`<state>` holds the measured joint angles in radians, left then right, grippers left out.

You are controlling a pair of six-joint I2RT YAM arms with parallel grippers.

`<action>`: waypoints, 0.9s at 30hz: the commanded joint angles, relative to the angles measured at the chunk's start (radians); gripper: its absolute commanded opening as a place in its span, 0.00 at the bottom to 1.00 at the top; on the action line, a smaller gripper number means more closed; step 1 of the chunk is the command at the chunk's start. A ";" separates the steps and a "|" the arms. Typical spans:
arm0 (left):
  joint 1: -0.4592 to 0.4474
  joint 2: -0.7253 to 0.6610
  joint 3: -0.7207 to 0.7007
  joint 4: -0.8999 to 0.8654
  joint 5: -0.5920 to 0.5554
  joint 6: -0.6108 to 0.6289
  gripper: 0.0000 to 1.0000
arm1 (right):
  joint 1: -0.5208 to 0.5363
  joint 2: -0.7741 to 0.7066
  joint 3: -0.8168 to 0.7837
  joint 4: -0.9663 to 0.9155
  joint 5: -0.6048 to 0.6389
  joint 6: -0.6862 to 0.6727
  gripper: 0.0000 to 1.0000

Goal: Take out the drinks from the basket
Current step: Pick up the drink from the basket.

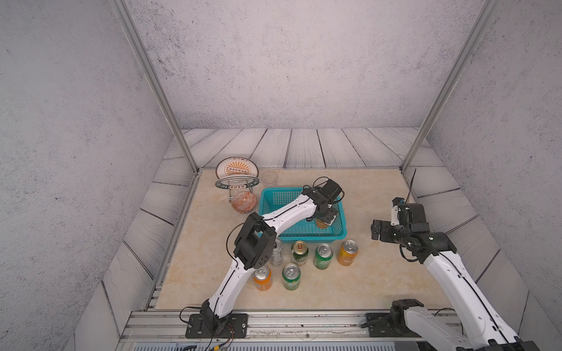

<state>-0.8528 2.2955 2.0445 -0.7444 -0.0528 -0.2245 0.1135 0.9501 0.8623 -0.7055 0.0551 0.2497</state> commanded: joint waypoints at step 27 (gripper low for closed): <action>-0.005 -0.490 -0.315 0.060 -0.076 -0.018 0.62 | -0.006 -0.004 0.001 -0.006 -0.001 -0.010 1.00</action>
<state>-0.8539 1.8862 1.7454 -0.7502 -0.1036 -0.2295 0.1120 0.9501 0.8623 -0.7052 0.0544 0.2493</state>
